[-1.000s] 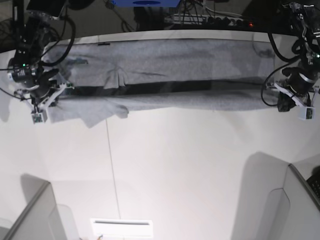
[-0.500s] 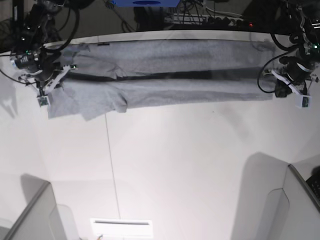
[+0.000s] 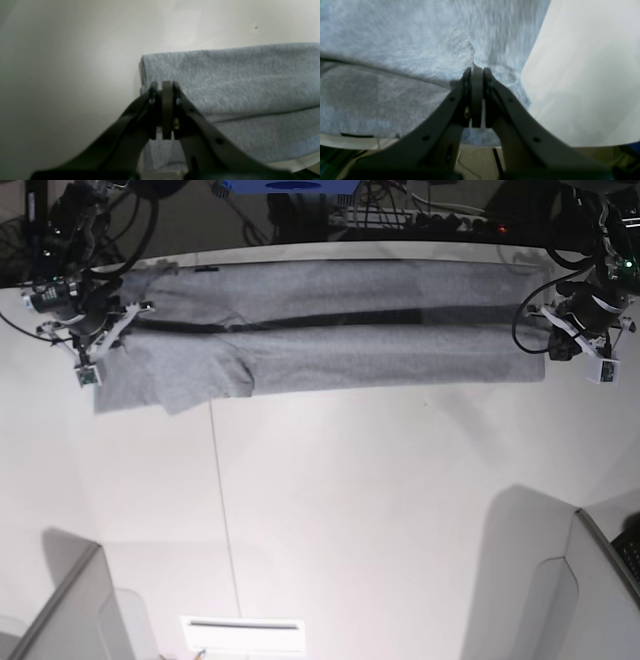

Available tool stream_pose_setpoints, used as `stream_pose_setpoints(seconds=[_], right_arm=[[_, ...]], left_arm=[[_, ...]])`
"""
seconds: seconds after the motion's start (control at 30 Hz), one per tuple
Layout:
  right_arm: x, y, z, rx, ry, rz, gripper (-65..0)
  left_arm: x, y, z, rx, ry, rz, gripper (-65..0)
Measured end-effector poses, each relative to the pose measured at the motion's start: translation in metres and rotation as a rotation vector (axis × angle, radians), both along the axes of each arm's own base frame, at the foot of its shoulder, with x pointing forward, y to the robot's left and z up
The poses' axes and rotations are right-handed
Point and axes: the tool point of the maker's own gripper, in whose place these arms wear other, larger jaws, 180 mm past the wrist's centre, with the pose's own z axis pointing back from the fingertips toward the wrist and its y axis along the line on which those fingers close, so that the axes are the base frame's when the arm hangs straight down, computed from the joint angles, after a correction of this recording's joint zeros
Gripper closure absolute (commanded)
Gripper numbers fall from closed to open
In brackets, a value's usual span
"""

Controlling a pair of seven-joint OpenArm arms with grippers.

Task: Fold the T-shirt properly
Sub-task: 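Lay the hem over the collar edge with both grippers, folding the shirt in half, then release the hem and regrip the folded edge with both grippers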

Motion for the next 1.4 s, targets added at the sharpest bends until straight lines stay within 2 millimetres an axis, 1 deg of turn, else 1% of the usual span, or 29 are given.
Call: stream_pose_setpoints(seconds=[0.17, 0.23, 0.33, 0.4, 0.47, 0.6, 0.73, 0.83, 0.87, 0.93, 0.97, 1.03, 1.1, 1.13, 1.17, 1.2, 1.23, 1.3, 1.37, 1.4], right_arm=[[-0.007, -0.001, -0.003, -0.005, 0.023, 0.0, 0.0], [-0.006, -0.001, -0.003, -0.002, 0.015, 0.001, 0.0], [-0.011, -0.001, -0.006, -0.001, 0.028, 0.002, 0.0], [-0.014, -0.001, -0.007, -0.003, 0.038, 0.001, 0.0], [-0.014, -0.001, -0.007, -0.003, 0.037, 0.001, 0.0], [-0.012, -0.001, -0.006, -0.004, 0.034, 0.001, 0.0], [-0.012, -0.001, -0.006, -0.003, 0.03, 0.001, 0.0], [-0.011, -0.001, -0.006, -0.004, 0.03, 0.0, 0.0], [-0.011, -0.001, -0.006, -0.003, 0.029, 0.001, 0.0], [-0.012, -0.001, -0.006, -0.003, 0.031, 0.0, 0.0], [-0.013, -0.003, -0.006, -0.004, 0.032, -0.005, -2.1], [-0.016, -0.009, -0.005, -0.009, 0.033, -0.027, -11.9], [-0.017, -0.018, -0.003, -0.025, 0.031, -0.051, -19.1], [-0.019, -0.023, -0.002, -0.031, 0.03, -0.062, -21.8], [-0.022, -0.026, -0.002, -0.035, 0.034, -0.073, -22.5], [-0.023, -0.029, -0.002, -0.037, 0.035, -0.082, -22.5], [-0.025, -0.032, -0.001, -0.041, 0.038, -0.092, -22.5], [-0.02, -0.032, 0.001, -0.041, 0.018, -0.091, -22.4], [-0.007, -0.027, 0.007, -0.021, -0.04, -0.078, -22.2], [0.003, -0.026, 0.012, -0.018, -0.083, -0.074, -22.2]], left_arm=[[-0.002, 0.002, 0.0, 0.009, 0.01, -0.006, 0.0], [-0.004, 0.002, 0.0, 0.012, 0.007, -0.007, 0.0], [-0.017, 0.001, -0.008, 0.008, 0.05, -0.008, 0.0], [-0.022, 0.002, -0.012, 0.01, 0.073, -0.008, 0.0], [-0.024, 0.002, -0.012, 0.009, 0.069, -0.009, 0.0], [-0.035, 0.002, -0.018, 0.006, 0.105, -0.006, 0.0], [-0.035, 0.002, -0.018, 0.006, 0.105, -0.006, 0.0], [-0.039, 0.001, -0.02, 0.006, 0.115, -0.008, 0.0], [-0.039, 0.001, -0.02, 0.006, 0.117, -0.007, -2.3], [-0.04, 0.001, -0.021, 0.006, 0.12, -0.007, -10.7], [-0.042, 0.001, -0.021, 0.007, 0.122, -0.008, -15.1], [-0.049, 0.002, -0.024, 0.012, 0.143, -0.008, -24.0], [-0.051, 0.006, -0.024, 0.018, 0.152, 0.003, -32.4], [-0.048, 0.01, -0.018, 0.011, 0.129, 0.019, -35.5], [-0.046, 0.019, -0.011, 0.025, 0.104, 0.041, -38.2], [-0.045, 0.029, -0.004, 0.05, 0.087, 0.065, -39.7], [-0.045, 0.038, 0.003, 0.066, 0.069, 0.087, -39.8], [-0.045, 0.049, 0.009, 0.079, 0.042, 0.137, -39.7], [-0.041, 0.044, 0.008, 0.056, 0.028, 0.15, -39.2], [-0.035, 0.039, 0.008, 0.037, 0.009, 0.151, -36.9]])
